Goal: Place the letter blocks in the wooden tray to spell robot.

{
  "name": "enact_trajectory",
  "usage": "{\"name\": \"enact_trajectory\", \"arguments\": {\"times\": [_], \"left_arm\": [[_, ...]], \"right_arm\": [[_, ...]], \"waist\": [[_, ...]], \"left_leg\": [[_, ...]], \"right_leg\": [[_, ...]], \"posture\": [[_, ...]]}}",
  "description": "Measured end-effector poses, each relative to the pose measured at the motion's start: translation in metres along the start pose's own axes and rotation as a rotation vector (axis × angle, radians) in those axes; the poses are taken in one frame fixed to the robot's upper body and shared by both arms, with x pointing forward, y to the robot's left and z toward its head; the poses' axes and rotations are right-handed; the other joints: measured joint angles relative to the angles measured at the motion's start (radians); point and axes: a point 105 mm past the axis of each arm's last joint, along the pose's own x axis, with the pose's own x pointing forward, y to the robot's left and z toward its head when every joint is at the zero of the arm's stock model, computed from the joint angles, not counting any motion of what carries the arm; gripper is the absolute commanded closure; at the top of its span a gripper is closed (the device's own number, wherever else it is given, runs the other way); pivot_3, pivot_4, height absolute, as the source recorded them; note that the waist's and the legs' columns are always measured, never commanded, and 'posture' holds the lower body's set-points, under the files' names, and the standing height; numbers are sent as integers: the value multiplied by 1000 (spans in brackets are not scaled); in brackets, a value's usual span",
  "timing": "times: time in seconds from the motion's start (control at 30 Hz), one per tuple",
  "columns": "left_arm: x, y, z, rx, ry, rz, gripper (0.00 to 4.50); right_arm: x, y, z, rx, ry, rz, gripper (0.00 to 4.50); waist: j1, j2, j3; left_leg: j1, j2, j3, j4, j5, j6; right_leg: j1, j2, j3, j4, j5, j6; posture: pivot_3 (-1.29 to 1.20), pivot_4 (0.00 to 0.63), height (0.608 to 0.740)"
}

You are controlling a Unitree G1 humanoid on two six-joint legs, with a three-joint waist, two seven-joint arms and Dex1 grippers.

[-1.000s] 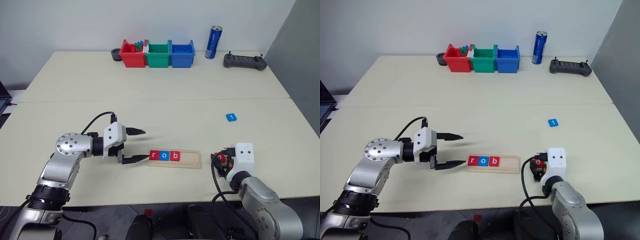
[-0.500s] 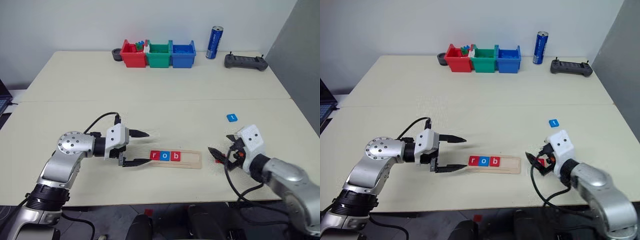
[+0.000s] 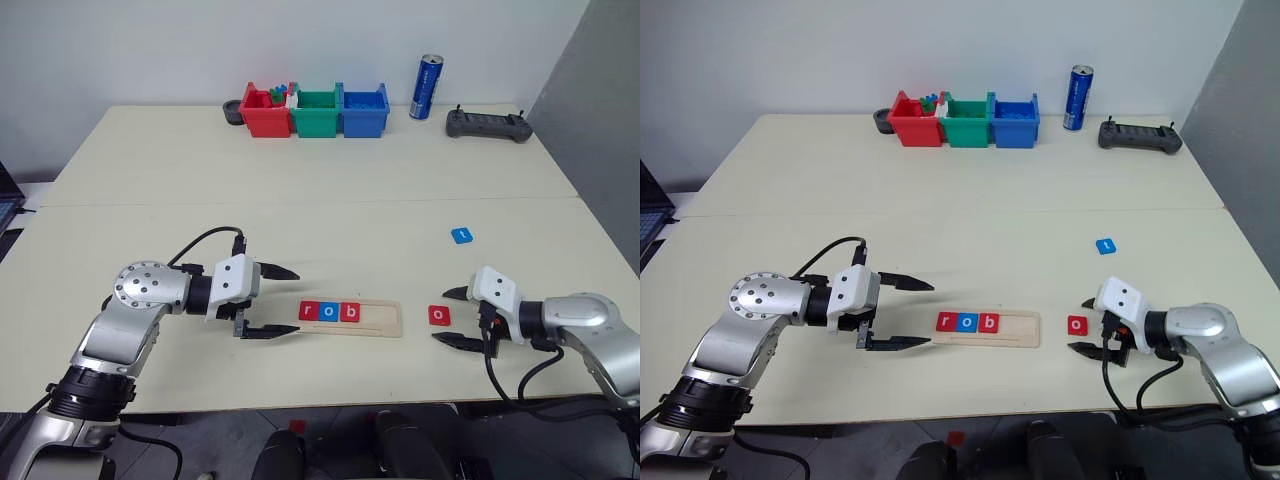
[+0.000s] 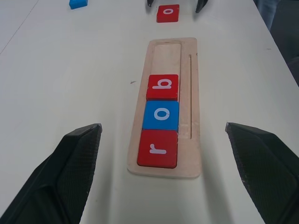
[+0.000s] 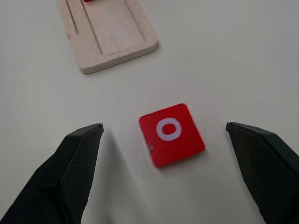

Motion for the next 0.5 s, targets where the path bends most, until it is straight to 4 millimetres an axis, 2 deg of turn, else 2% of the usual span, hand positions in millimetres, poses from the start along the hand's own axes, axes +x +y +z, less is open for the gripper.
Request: {"name": "enact_trajectory", "arguments": {"times": [0.07, 0.3, 0.33, 0.4, 0.5], "left_arm": [[-1, -1, -1, 5, 4, -3, 0], [-8, -7, -12, 15, 41, -47, 0], [-9, -8, -14, 13, 44, -54, 0], [-10, -8, -17, 0, 47, -55, 0], [-11, -8, -18, -9, 47, -65, 0]], "right_arm": [[3, -1, -5, 12, 20, 18, 553], [4, -6, -3, 20, 24, 30, 2879], [4, -5, -3, 24, 25, 37, 3064], [4, -3, 0, 22, 19, 51, 3059], [6, 8, 18, 6, -31, 87, 3059]], "waist": [[0, 0, 0], [0, 0, 0], [1, 0, 0], [1, 0, 0], [0, 0, 0]], "left_leg": [[0, 0, 0, 0, 0, 0], [0, 0, 0, 0, 0, 0], [0, 0, 0, 0, 0, 0], [0, 0, 0, 0, 0, 0], [0, 0, 0, 0, 0, 0]], "right_leg": [[0, 0, 0, 0, 0, 0], [0, 0, 0, 0, 0, 0], [0, 0, 0, 0, 0, 0], [0, 0, 0, 0, 0, 0], [0, 0, 0, 1, 0, 0]], "posture": [[0, 150, 740], [0, 150, 740], [0, 150, 740], [0, 150, 740], [0, 150, 740]]}}
